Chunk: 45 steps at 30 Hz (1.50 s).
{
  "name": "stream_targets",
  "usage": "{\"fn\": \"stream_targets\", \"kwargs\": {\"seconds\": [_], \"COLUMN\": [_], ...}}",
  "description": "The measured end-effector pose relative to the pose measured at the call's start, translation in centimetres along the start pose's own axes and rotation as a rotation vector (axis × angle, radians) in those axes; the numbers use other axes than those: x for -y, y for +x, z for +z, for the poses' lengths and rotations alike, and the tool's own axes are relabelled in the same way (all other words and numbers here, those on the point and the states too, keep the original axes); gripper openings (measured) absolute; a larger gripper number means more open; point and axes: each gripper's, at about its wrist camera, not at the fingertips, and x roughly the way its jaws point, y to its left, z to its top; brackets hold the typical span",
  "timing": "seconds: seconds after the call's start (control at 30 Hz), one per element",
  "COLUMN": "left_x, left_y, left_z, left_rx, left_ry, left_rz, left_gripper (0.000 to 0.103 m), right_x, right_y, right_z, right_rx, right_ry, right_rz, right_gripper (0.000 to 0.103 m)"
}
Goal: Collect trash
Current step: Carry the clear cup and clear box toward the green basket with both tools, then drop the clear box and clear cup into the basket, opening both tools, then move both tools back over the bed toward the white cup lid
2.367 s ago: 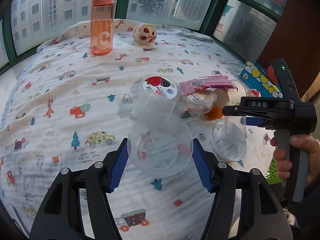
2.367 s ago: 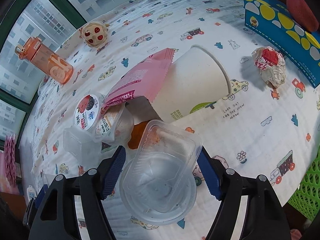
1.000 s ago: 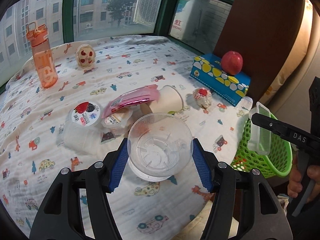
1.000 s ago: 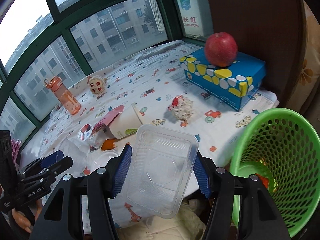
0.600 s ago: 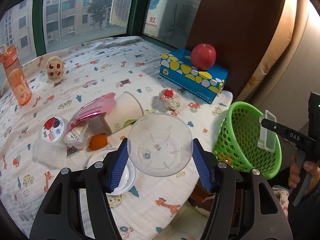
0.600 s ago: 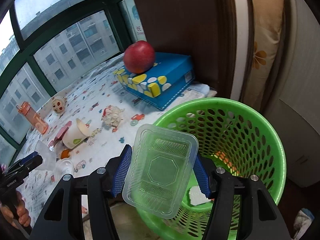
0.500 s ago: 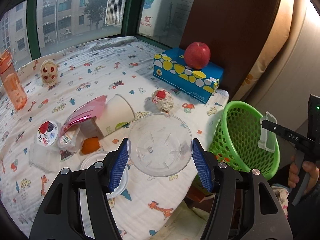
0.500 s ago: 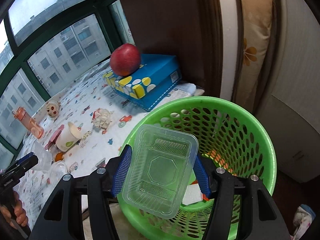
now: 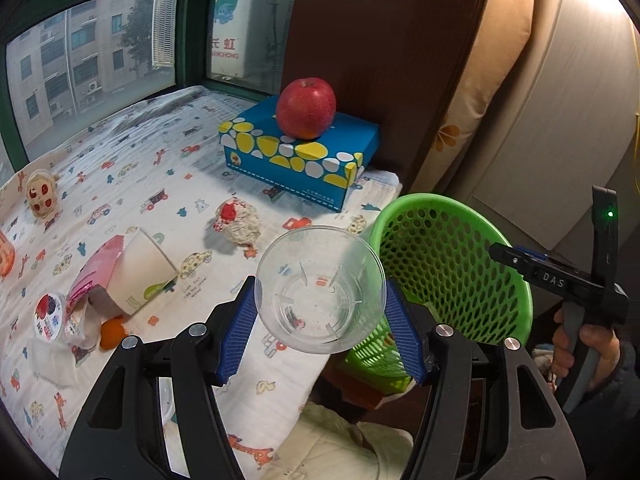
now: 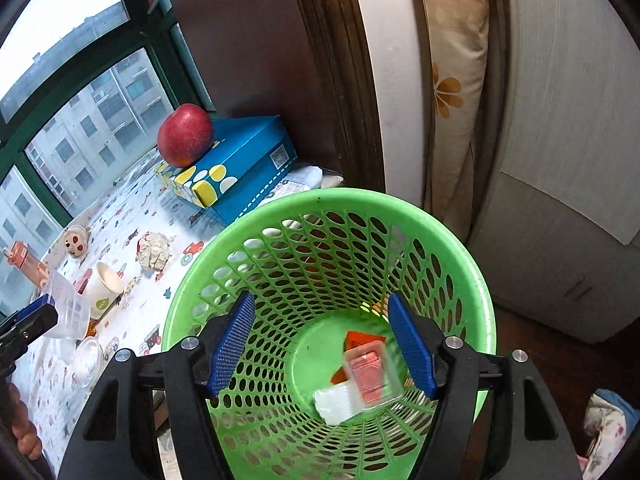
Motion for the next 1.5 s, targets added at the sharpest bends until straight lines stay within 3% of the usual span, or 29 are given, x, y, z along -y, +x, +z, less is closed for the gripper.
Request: {"fn": "stream_targets", "kwargs": {"seconds": [0.5,0.83,0.9,1.0,1.27,1.5], "left_x": [7.2,9.8,9.9,9.9,8.0,4.5], "left_y": [4.4,7.1,7.3,7.1,5.2,2.3], "left_z": [0.7,0.2,0.1,0.1,0.1,-0.6], "left_rx": [-0.075,-0.144,-0.148,-0.137,-0.109,-0.055], "left_ry": [0.087,0.092,0.087,0.073,0.045,0.021], "left_rz": [-0.129,-0.201,-0.213,-0.242,-0.198,-0.106], "left_gripper": [0.062,0.064,0.074,0.078,0.078,0.078], "right_x": [2.6,4.2,4.4,4.6,3.6,0.8], "right_y": [-2.8,-3.6,-3.7,-3.8,-4.1,-4.1], "right_z": [-0.8,-1.3,-1.3,-1.4,-1.5,-1.3], "right_rx": [0.05,0.067,0.066,0.067,0.07,0.072], "right_ry": [0.046,0.088,0.09,0.095,0.089,0.046], "right_rz": [0.023,0.028,0.027,0.026,0.048,0.096], "right_gripper": [0.073,0.075,0.075,0.075,0.075,0.076]}}
